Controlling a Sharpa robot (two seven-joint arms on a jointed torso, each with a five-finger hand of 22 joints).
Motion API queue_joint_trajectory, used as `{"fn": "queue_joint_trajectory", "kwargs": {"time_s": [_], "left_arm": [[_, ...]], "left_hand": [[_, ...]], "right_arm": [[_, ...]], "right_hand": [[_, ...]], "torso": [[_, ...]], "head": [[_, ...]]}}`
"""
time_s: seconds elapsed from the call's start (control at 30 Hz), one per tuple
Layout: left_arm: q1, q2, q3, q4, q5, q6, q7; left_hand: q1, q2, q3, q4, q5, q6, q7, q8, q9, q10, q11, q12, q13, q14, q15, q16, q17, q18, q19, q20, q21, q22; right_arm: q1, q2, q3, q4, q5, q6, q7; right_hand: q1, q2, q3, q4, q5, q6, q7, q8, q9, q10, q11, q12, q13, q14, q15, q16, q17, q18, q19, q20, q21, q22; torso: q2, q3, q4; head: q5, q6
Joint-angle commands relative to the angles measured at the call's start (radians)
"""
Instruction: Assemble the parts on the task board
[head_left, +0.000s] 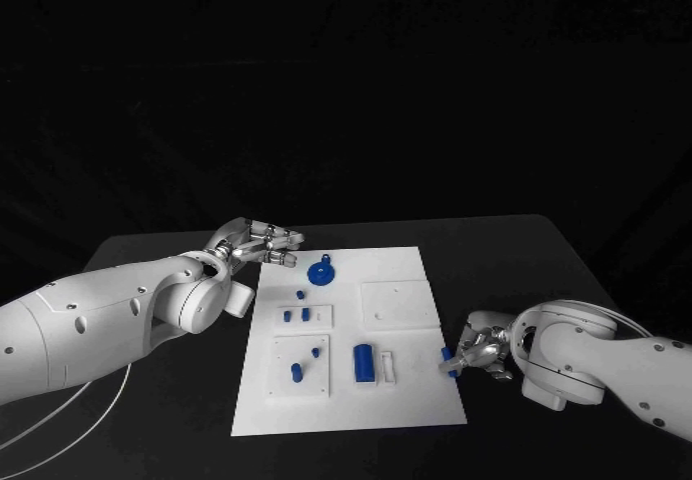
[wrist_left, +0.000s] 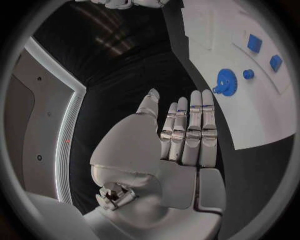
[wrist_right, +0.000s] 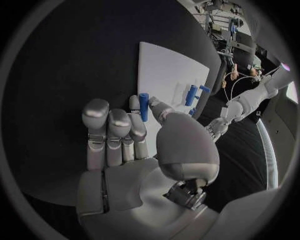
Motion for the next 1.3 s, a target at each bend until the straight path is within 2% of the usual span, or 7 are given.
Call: {"fn": "queue_joint_trajectory", "kwargs": {"time_s": [0.03,0.17,0.33,0.43,0.53,0.9,1.3], "left_arm": [[0.0,0.001,0.001,0.003,-0.003,0.018,0.002],[0.0,0.0,0.001,0.003,-0.003,0.019,0.0],[0.0,0.0,0.001,0.003,-0.003,0.02,-0.001],[0.0,0.0,0.001,0.003,-0.003,0.02,-0.001],[0.0,0.001,0.001,0.003,-0.003,0.02,-0.001],[0.0,0.0,0.0,0.002,-0.003,0.017,-0.001],[0.0,-0.001,0.0,0.002,-0.004,0.016,-0.001]], "left_hand": [[-0.001,0.009,0.0,0.004,0.004,0.003,0.003,-0.003,0.0,0.004,0.003,0.002,0.0,0.006,-0.001,-0.003,0.001,-0.019,-0.003,-0.005,0.005,0.001],[-0.001,0.009,0.0,0.004,0.004,0.003,0.003,-0.003,0.0,0.004,0.003,0.002,0.0,0.006,-0.001,-0.003,0.001,-0.019,-0.003,-0.005,0.005,0.001],[-0.001,0.009,0.0,0.004,0.004,0.003,0.003,-0.003,0.0,0.004,0.003,0.002,0.0,0.006,-0.001,-0.003,0.001,-0.019,-0.003,-0.005,0.005,0.001],[0.001,0.009,0.0,0.004,0.004,0.002,0.003,-0.003,0.0,0.005,0.003,0.002,0.0,0.007,-0.001,-0.004,0.001,-0.02,-0.004,-0.006,0.005,0.001],[0.001,0.009,0.0,0.004,0.004,0.002,0.003,-0.003,0.0,0.005,0.003,0.002,0.0,0.007,-0.001,-0.004,0.001,-0.02,-0.004,-0.006,0.005,0.001],[0.001,0.009,0.0,0.004,0.004,0.002,0.003,-0.003,0.0,0.005,0.003,0.002,0.0,0.007,-0.001,-0.004,0.001,-0.02,-0.004,-0.006,0.005,0.001],[0.002,0.008,0.0,0.003,0.004,0.002,0.003,-0.003,0.0,0.004,0.003,0.002,0.0,0.006,-0.001,-0.004,0.001,-0.02,-0.004,-0.006,0.005,0.001]], "right_arm": [[-0.008,0.005,-0.006,-0.008,0.035,-0.039,-0.001],[-0.008,0.005,-0.006,-0.012,0.055,-0.058,0.005],[-0.008,0.004,-0.006,-0.022,0.071,-0.069,0.018],[-0.008,0.003,-0.006,-0.037,0.096,-0.076,0.029],[-0.008,0.003,-0.006,-0.055,0.113,-0.083,0.045],[-0.004,0.004,0.001,-0.1,0.141,-0.097,0.097],[0.021,-0.004,0.012,-0.08,0.134,-0.134,0.117]], "right_hand": [[0.011,0.024,0.018,-0.013,-0.006,0.011,-0.002,-0.005,-0.073,0.005,-0.007,-0.005,0.0,-0.001,-0.004,-0.006,-0.002,0.0,0.056,-0.005,-0.003,0.071],[0.006,0.055,0.064,-0.08,-0.006,0.023,-0.006,-0.006,-0.067,0.007,-0.01,-0.005,0.001,0.0,-0.006,-0.009,-0.004,-0.006,0.056,-0.008,-0.003,0.07],[-0.018,0.056,0.113,-0.149,-0.003,0.028,-0.006,-0.006,-0.057,0.008,-0.01,-0.005,0.001,0.001,-0.005,-0.011,-0.007,-0.008,0.056,-0.007,-0.004,0.07],[-0.03,0.051,0.112,-0.182,0.056,0.032,-0.007,-0.007,-0.047,0.009,-0.009,-0.004,0.0,0.002,-0.003,-0.011,-0.011,-0.007,0.056,-0.005,-0.006,0.07],[-0.054,0.08,0.081,-0.231,0.077,0.03,-0.007,-0.007,-0.033,0.009,-0.01,-0.003,-0.005,0.0,-0.003,-0.009,-0.018,-0.006,0.056,-0.004,-0.008,0.07],[-0.05,0.091,0.076,-0.259,0.113,0.038,-0.007,-0.008,-0.038,0.013,-0.01,-0.006,-0.014,-0.001,-0.003,-0.008,-0.026,-0.007,0.055,-0.003,-0.008,0.071],[-0.05,0.096,0.06,-0.276,0.151,0.046,-0.007,-0.007,-0.054,0.015,-0.011,-0.006,-0.021,-0.002,-0.004,-0.004,-0.03,-0.007,0.056,-0.005,-0.006,0.072]], "torso": [[0.0,-0.0007,0.0003],[0.0,-0.0004,0.0003],[0.0,-0.0017,0.0003],[-0.001,-0.0013,-0.0001],[-0.002,-0.0012,0.0014],[0.0,-0.0011,0.0012],[0.0,-0.0011,0.0003]], "head": [[0.0,0.003],[0.002,0.004],[0.006,0.002],[0.011,0.012],[0.013,0.017],[0.027,0.024],[0.03,0.017]]}}
